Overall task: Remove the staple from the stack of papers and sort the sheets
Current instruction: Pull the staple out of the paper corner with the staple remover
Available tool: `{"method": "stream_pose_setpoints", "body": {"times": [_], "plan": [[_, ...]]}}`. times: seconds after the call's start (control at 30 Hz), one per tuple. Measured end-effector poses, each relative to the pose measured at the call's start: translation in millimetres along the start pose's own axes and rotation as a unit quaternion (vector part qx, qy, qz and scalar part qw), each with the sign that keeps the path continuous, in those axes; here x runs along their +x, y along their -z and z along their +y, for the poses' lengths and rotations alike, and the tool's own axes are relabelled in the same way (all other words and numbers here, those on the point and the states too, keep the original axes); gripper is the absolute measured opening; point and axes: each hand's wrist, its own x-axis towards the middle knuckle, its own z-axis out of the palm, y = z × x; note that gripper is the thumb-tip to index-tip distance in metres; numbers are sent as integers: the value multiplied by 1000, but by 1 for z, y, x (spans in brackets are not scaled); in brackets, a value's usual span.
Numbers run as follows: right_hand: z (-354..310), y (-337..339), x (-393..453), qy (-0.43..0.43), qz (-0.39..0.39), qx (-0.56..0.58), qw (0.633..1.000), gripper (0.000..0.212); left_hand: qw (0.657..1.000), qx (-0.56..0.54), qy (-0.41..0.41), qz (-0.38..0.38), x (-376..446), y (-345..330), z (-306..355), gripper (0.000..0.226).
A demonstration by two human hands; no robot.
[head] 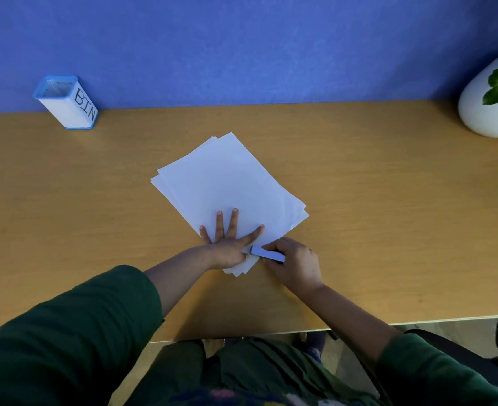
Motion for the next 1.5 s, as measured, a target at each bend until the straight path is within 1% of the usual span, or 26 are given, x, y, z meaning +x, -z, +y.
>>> {"method": "stream_pose_setpoints", "body": {"times": [0.07, 0.17, 0.23, 0.3, 0.4, 0.53, 0.63, 0.73, 0.97, 1.03, 1.1, 1.17, 1.23, 1.37, 1.43, 1.5], "plan": [[1, 0, 0, -32, -5, 37, 999, 15, 1000, -7, 2, -5, 1, 0, -1, 69], [0, 3, 6, -112, -13, 135, 984, 18, 1000, -15, 12, -12, 3, -1, -2, 70], [1, 5, 9, -130, -18, 150, 980, 18, 1000, -17, 15, -13, 4, -1, -2, 71], [2, 6, 7, -122, -24, 132, 983, 19, 1000, -16, 12, -12, 4, -2, -2, 71], [5, 5, 0, -72, -28, 64, 995, 17, 1000, -9, 7, -6, 3, -3, -2, 70], [4, 3, -2, -18, -8, -3, 1000, 14, 1000, -3, 3, -5, 2, -2, -2, 69], [2, 0, -1, 4, -7, -18, 1000, 18, 1000, 1, 0, -7, 2, -1, -2, 68], [2, -1, 0, 1, -5, -13, 1000, 19, 1000, 2, 1, -8, 1, 0, -2, 68], [1, -2, 3, -72, -23, 53, 996, 21, 1000, -8, 3, -15, 1, 1, -1, 69], [2, -1, 5, -118, -23, 113, 986, 20, 1000, -11, 5, -16, 1, 1, -1, 70], [4, 2, 11, -165, -19, 185, 969, 20, 1000, -9, 9, -13, 1, 0, 0, 70], [6, 4, 14, -183, -19, 210, 960, 20, 1000, -4, 13, -10, 1, -1, 0, 71], [6, 4, 12, -174, -29, 195, 965, 22, 1000, -6, 11, -13, 1, 0, 0, 71], [6, 3, 4, -119, -58, 91, 987, 23, 1000, -10, 4, -14, 0, 1, -1, 69], [4, 3, 2, -91, -53, 47, 993, 22, 1000, -12, 4, -15, 0, 1, 0, 68], [2, 1, 1, -72, -37, 27, 996, 22, 1000, -15, 4, -17, -1, 1, 0, 68]]}}
